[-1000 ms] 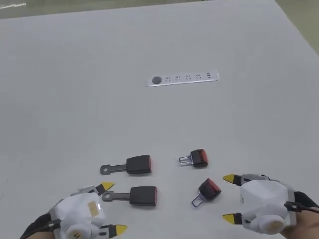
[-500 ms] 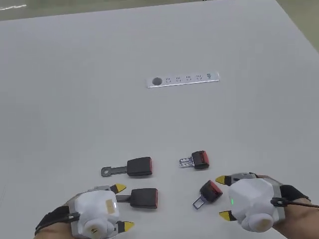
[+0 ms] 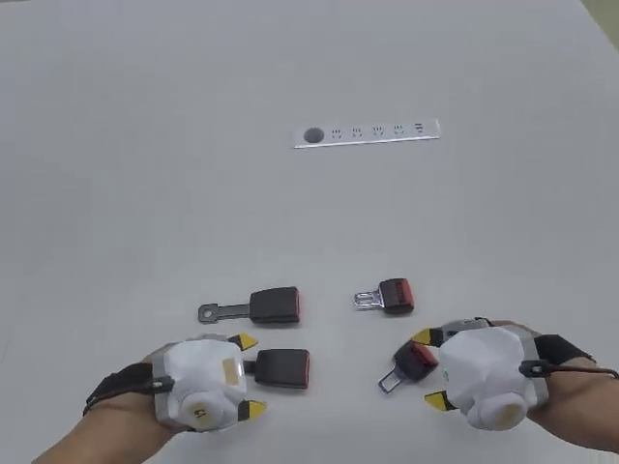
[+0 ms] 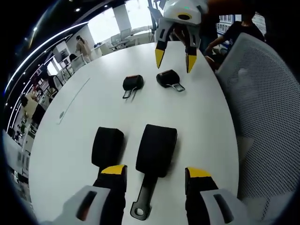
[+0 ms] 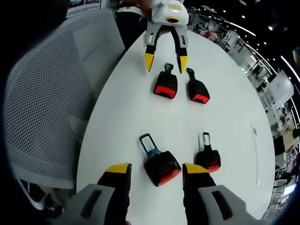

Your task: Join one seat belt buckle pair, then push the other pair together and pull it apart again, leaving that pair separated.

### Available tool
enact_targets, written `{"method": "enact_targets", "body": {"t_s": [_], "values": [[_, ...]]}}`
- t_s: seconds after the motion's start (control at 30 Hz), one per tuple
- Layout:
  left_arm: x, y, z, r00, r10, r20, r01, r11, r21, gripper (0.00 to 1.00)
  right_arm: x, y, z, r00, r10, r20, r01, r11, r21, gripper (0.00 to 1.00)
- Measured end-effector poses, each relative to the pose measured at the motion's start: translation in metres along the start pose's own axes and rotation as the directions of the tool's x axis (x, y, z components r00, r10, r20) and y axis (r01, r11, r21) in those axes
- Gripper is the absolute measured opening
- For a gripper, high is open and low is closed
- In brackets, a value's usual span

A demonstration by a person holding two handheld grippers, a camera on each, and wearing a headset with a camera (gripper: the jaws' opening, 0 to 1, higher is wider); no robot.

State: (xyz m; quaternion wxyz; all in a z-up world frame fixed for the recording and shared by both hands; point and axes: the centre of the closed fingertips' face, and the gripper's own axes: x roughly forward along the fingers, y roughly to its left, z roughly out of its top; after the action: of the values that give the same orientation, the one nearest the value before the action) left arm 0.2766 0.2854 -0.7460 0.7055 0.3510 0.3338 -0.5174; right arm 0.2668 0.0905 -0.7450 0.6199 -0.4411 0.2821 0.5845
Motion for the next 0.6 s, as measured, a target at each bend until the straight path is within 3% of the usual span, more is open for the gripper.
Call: {"method": "enact_targets", "body": {"t_s": [0.13,0.37,0.6], "values": [[0.008,0.002,-0.003,0.9999,-0.013,-0.003,0.013,1.000,0.008,0.48,0.006,0.002,0.001,0.9988,0.047,0.012,-0.047,0.999,0.003,0.40],[0.015,0.002,-0.008,0.9993,-0.030,-0.021,0.031,0.998,0.050,0.47,0.015,0.005,-0.005,0.9967,0.079,-0.020,-0.081,0.989,-0.124,0.39],[0.025,0.004,-0.009,0.9970,-0.063,-0.045,0.068,0.992,0.111,0.45,0.020,0.001,-0.003,0.9931,0.110,-0.039,-0.116,0.977,-0.181,0.37]]}}
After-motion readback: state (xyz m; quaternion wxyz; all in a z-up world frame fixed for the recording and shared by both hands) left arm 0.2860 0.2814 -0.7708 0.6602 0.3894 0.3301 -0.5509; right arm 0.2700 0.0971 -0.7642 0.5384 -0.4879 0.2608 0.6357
